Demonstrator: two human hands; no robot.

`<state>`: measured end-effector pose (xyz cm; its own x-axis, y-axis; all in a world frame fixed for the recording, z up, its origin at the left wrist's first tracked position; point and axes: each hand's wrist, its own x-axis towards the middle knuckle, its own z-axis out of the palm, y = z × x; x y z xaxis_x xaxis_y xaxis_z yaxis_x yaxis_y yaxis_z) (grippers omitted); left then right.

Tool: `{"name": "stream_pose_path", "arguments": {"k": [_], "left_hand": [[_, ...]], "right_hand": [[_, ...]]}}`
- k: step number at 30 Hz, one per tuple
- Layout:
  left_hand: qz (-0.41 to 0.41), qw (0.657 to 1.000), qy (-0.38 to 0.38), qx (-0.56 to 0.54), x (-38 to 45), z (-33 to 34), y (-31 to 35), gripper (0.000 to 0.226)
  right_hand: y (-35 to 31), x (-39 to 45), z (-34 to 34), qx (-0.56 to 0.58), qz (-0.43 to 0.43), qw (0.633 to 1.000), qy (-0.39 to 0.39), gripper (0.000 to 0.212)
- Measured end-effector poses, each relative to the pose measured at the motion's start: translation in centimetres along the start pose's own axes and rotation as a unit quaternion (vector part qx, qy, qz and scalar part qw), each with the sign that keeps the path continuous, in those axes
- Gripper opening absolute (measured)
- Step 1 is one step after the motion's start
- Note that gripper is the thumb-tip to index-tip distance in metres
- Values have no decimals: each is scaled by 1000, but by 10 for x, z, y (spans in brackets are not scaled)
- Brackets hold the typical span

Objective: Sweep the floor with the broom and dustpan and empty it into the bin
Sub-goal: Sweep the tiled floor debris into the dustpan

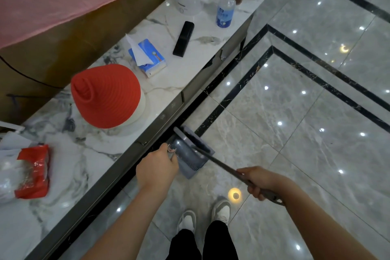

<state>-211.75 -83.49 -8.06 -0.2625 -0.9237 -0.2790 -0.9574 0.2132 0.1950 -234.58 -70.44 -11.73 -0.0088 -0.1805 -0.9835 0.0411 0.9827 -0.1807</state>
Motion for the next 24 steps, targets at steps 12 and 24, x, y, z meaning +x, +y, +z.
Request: {"name": "stream_pose_path", "arguments": {"k": [12, 24], "left_hand": [[-27, 994, -44, -97, -6, -9, 7, 21], [5, 994, -54, -92, 15, -22, 137, 23]], "right_hand": [[26, -49, -68, 174, -31, 984, 23, 40], [56, -105, -185, 319, -63, 942, 84, 43]]}}
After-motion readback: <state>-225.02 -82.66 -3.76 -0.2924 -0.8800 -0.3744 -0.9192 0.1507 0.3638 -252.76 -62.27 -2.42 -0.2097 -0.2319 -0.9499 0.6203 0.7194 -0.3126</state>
